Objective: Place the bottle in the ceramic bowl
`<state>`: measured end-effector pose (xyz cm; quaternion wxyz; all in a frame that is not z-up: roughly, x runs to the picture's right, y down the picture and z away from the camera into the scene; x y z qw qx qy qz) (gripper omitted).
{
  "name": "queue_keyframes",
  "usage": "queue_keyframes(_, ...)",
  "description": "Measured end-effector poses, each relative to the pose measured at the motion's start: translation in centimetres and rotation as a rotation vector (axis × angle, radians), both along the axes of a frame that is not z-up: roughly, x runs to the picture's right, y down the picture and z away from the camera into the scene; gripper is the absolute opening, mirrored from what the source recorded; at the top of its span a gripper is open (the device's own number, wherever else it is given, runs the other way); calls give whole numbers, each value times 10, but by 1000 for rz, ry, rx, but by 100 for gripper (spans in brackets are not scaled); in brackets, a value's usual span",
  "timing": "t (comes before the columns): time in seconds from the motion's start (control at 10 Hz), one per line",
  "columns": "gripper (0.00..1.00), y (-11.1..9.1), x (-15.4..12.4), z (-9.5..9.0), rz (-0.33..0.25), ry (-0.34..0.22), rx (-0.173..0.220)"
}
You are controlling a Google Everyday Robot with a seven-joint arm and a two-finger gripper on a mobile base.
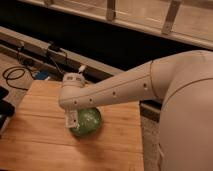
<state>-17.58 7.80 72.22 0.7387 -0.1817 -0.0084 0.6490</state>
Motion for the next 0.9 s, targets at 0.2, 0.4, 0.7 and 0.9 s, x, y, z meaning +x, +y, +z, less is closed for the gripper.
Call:
queue_keyframes(0.2, 35, 0, 0, 0, 1, 0, 0)
queue_keyframes(0.4, 56, 0, 0, 0, 0, 0, 0)
queue_keyframes(0.7, 80, 0, 1, 0, 2, 1, 0)
queue_keyframes(0.9, 80, 0, 1, 0, 2, 1, 0)
